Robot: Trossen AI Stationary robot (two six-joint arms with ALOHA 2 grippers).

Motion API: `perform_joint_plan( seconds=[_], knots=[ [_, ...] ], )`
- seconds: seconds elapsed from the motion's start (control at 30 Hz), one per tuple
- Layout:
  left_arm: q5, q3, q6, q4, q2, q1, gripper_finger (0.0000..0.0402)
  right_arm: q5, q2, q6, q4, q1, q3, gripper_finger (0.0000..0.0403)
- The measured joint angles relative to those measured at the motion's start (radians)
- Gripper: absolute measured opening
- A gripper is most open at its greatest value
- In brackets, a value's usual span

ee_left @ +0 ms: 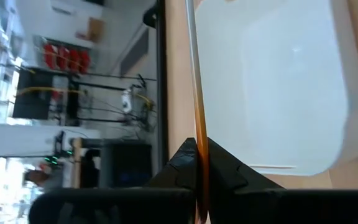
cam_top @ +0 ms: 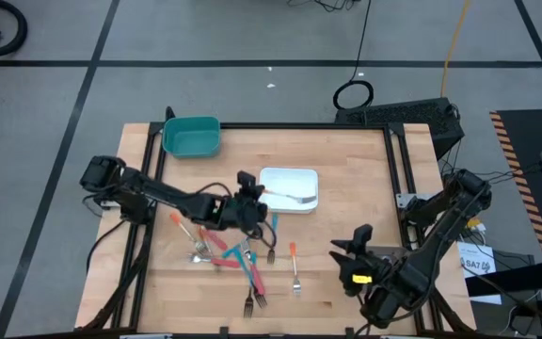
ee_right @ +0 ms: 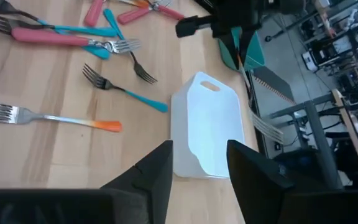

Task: Sort silverware by color (type)
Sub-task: Put the orange fork into the white bin

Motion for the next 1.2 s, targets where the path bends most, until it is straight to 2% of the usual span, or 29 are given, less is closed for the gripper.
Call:
perform_joint_plan(
  seconds=[0.2, 0.33, 0.57, 0.87, 1.03, 1.2],
  knots=[
    [0.02, 0.022, -0.04, -0.019, 0.002, 0.078, 0.0012, 0.0, 0.0, 0.004, -0.034, 0.0, 0.0, 0.0143],
    [0.055, 0.075, -0.103, -0.102, 0.002, 0.104, 0.0012, 0.009, 0.0, 0.003, -0.034, -0.002, 0.0, 0.0143],
    [0.107, 0.191, -0.263, -0.29, 0.002, 0.088, 0.0012, 0.132, 0.0, 0.021, -0.035, -0.041, 0.0, 0.0143],
    [0.135, 0.201, -0.252, -0.327, 0.002, 0.024, 0.0012, 0.13, 0.0, 0.024, -0.025, -0.118, -0.006, 0.0144],
    [0.119, 0.202, -0.328, -0.386, 0.003, 0.03, 0.0012, 0.131, 0.0, 0.001, -0.029, -0.148, -0.045, 0.0144],
    [0.131, 0.203, -0.389, -0.408, 0.062, 0.036, 0.0012, 0.13, 0.0, -0.021, -0.032, -0.181, -0.066, 0.0144]
  ],
)
